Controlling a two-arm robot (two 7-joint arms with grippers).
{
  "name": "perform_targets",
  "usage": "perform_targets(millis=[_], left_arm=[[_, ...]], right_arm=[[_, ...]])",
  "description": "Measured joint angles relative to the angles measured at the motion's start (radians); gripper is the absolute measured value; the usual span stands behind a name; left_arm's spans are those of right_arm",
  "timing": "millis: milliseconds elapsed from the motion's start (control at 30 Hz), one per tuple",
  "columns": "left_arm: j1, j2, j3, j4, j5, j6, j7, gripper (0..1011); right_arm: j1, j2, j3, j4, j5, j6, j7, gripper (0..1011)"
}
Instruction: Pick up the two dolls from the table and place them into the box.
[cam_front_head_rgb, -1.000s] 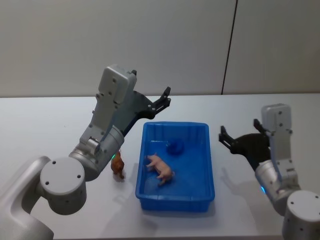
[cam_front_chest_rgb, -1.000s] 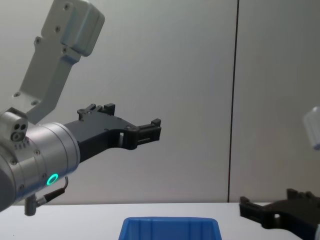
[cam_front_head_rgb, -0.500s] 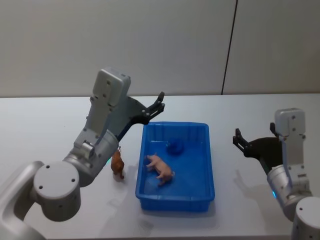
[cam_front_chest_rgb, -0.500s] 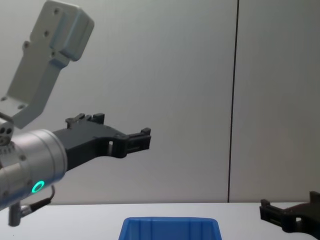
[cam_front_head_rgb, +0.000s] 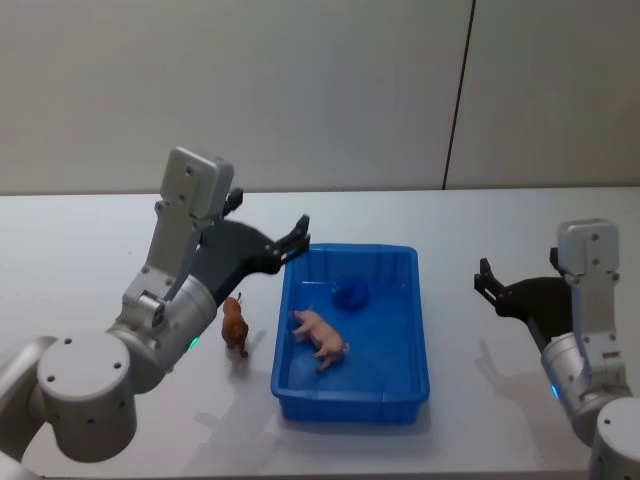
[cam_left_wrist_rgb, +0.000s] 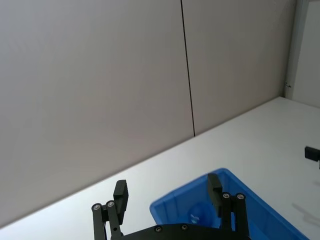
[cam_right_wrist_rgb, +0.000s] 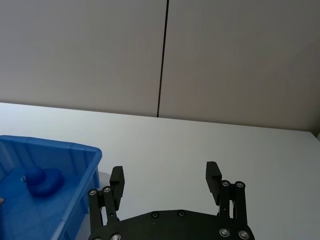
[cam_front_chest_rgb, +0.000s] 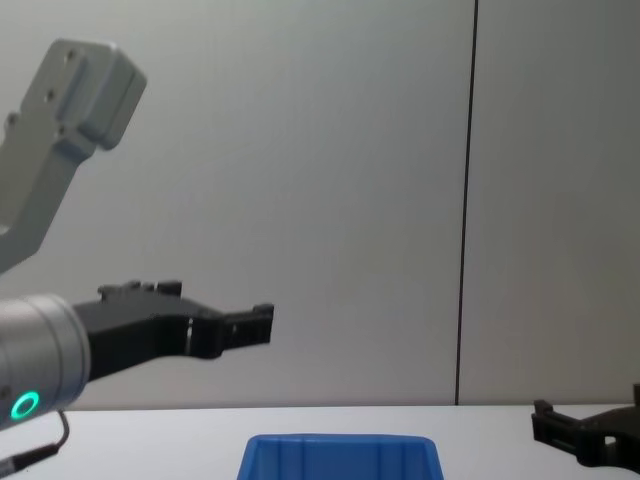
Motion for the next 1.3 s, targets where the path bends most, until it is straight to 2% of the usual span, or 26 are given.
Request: perform_targets(millis=[433,633,933,1300], left_arm=[[0.026,0.024,-0.02,0.034,-0.109,0.074,-0.045,1001],[0.031,0.026,-0.025,0.066,-0.142,0.092,-0.059,1001],[0.035,0.026,-0.031,0.113,-0.171,0.118,-0.066,1001],[0.027,0.018,-0.034,0.173,-0.185,0.133,-0.08,1001]], right_arm=[[-0.004,0.002,0.001,-0.005,-0.001,0.002,-0.006,1001],[-0.004,0.003,0.002,-0.006,-0.001,0.002,-0.007,1001],[-0.005,0.003,0.002,-0.006,0.0,0.002,-0.008,1001],[-0.006,0.003,0.002,-0.007,0.0,0.002,-0.009,1001]])
